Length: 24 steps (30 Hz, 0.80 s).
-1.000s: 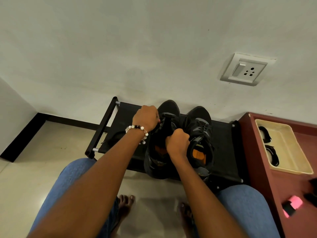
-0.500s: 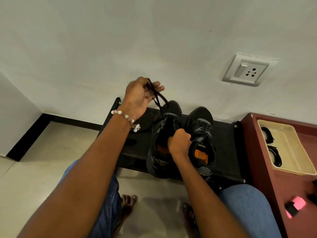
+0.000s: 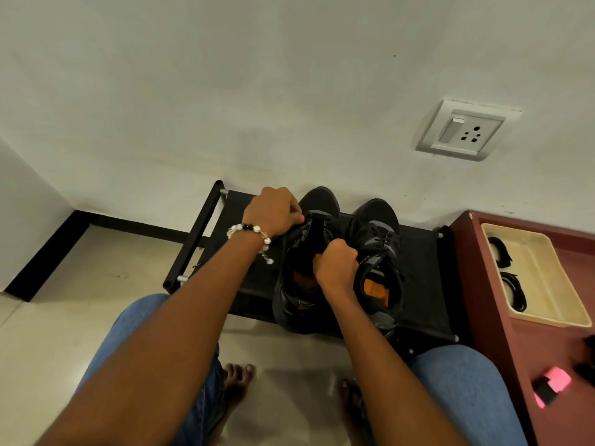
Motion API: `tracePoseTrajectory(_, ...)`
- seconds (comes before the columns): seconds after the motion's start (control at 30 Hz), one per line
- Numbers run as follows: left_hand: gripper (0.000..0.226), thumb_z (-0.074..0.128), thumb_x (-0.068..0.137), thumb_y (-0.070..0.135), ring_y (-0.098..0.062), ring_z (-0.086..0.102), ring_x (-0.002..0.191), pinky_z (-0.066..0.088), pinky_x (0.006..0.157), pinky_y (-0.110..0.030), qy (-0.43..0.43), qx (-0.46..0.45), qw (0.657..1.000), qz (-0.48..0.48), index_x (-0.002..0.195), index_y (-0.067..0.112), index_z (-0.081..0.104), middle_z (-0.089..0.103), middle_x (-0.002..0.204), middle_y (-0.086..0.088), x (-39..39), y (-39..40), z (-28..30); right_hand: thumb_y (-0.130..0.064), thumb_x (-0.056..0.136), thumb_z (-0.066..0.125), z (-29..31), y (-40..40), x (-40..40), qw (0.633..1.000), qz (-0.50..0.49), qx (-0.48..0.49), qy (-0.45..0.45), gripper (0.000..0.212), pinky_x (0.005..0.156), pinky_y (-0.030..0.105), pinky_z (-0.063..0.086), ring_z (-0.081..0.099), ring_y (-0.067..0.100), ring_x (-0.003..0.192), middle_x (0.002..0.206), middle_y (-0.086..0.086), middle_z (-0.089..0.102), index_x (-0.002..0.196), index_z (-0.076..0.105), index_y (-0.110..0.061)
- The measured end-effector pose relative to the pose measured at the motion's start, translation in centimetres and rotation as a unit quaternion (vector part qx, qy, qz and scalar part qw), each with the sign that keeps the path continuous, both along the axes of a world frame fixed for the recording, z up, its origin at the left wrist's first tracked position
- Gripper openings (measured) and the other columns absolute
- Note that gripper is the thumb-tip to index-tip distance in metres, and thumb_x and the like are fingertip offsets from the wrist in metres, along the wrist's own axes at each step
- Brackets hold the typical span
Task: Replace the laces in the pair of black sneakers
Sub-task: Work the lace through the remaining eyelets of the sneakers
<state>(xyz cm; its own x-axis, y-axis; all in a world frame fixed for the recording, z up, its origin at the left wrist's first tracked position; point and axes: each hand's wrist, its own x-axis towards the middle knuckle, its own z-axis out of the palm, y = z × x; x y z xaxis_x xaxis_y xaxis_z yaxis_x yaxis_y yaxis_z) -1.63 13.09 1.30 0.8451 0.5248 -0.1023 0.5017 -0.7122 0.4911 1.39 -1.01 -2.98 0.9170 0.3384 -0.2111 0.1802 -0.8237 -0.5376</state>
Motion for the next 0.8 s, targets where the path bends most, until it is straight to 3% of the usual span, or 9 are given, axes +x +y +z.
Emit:
tracePoseTrajectory(0.1,0.012,0.070,0.085,0.028,-0.027,0.066,0.083,0.054,0.074,-0.037,0.031,0.034,0.999,0.016,0.087,0.017,0.075,0.067,0.096,-0.006,0.6,-0.5,-1.1,-0.008,0.092,0.053,-0.1,-0.1,0.2,1.000,-0.007,0.008,0.008,0.035,0.058,0.033,0.039,0.050,0.029,0.072,0.083,0.012,0.051,0.065,0.032,-0.015)
tracePoseTrajectory(0.2,0.031,0.062,0.089,0.024,-0.025,0.057,0.064,0.046,0.058,-0.032,0.045,0.031,0.998,0.025,0.063,0.009,0.054,0.054,0.072,-0.008,1.0,-0.5,-1.5,-0.008,0.093,0.054,-0.1,-0.1,0.2,1.000,-0.005,0.010,0.008,0.036,0.058,0.033,0.038,0.050,0.028,0.072,0.080,0.010,0.050,0.065,0.032,-0.015)
tracePoseTrajectory(0.27,0.042,0.053,0.092,0.018,-0.018,0.039,0.050,0.032,0.050,-0.028,0.038,-0.045,0.998,0.028,0.054,0.009,0.037,0.039,0.056,-0.004,1.2,-0.3,-1.4,-0.008,0.093,0.054,-0.1,-0.1,0.2,1.000,-0.005,0.014,0.011,0.036,0.055,0.031,0.036,0.050,0.027,0.071,0.077,0.008,0.049,0.065,0.033,-0.015)
tracePoseTrajectory(0.37,0.033,0.043,0.095,0.018,-0.016,0.032,0.049,0.026,0.048,-0.027,0.000,-0.218,0.972,0.090,0.064,0.007,0.043,0.041,0.058,-0.005,1.3,-0.5,-0.6,-0.008,0.093,0.053,-0.1,-0.1,0.1,1.000,-0.004,0.010,0.012,0.033,0.055,0.030,0.033,0.049,0.027,0.073,0.085,0.011,0.052,0.066,0.035,-0.013)
tracePoseTrajectory(0.43,0.029,0.040,0.095,0.018,-0.018,0.047,0.056,0.032,0.049,-0.025,-0.084,-0.365,0.912,0.167,0.071,0.008,0.053,0.060,0.073,-0.010,1.1,-0.4,0.4,-0.008,0.094,0.054,0.0,0.0,0.0,1.000,0.001,0.007,0.011,0.025,0.059,0.032,0.036,0.055,0.032,0.080,0.091,0.014,0.056,0.073,0.041,-0.009)
tracePoseTrajectory(0.5,0.025,0.037,0.098,0.019,-0.020,0.065,0.078,0.039,0.062,-0.028,-0.191,-0.506,0.813,0.216,0.080,0.015,0.053,0.072,0.093,-0.008,0.7,0.0,2.1,-0.009,0.095,0.054,-0.1,0.1,0.0,1.000,0.005,0.006,0.010,0.025,0.061,0.032,0.036,0.060,0.035,0.087,0.097,0.017,0.060,0.073,0.041,-0.008)
tracePoseTrajectory(0.57,0.024,0.033,0.101,0.021,-0.019,0.071,0.094,0.038,0.078,-0.035,-0.273,-0.582,0.736,0.213,0.084,0.018,0.049,0.075,0.092,-0.004,0.1,0.8,3.8,-0.009,0.095,0.054,-0.3,0.1,0.0,1.000,0.005,0.000,0.009,0.031,0.060,0.032,0.037,0.061,0.035,0.088,0.100,0.019,0.061,0.069,0.037,-0.011)
tracePoseTrajectory(0.7,0.026,0.035,0.104,0.020,-0.017,0.061,0.057,0.047,0.081,-0.038,-0.389,-0.639,0.625,0.224,0.082,0.014,0.047,0.058,0.060,0.000,-0.9,1.8,5.9,-0.010,0.096,0.053,-0.1,0.3,-0.1,1.000,0.008,-0.005,0.009,0.012,0.062,0.031,0.040,0.062,0.035,0.091,0.104,0.019,0.062,0.098,0.057,0.001)
tracePoseTrajectory(0.8,0.029,0.032,0.105,0.022,-0.011,0.035,0.044,0.047,0.070,-0.033,-0.413,-0.654,0.597,0.213,0.078,0.016,0.041,0.042,0.053,0.004,-0.8,1.3,6.2,-0.010,0.097,0.052,0.1,0.2,-0.2,1.000,0.013,-0.012,0.002,0.016,0.064,0.030,0.040,0.062,0.035,0.095,0.107,0.018,0.061,0.105,0.058,0.003)
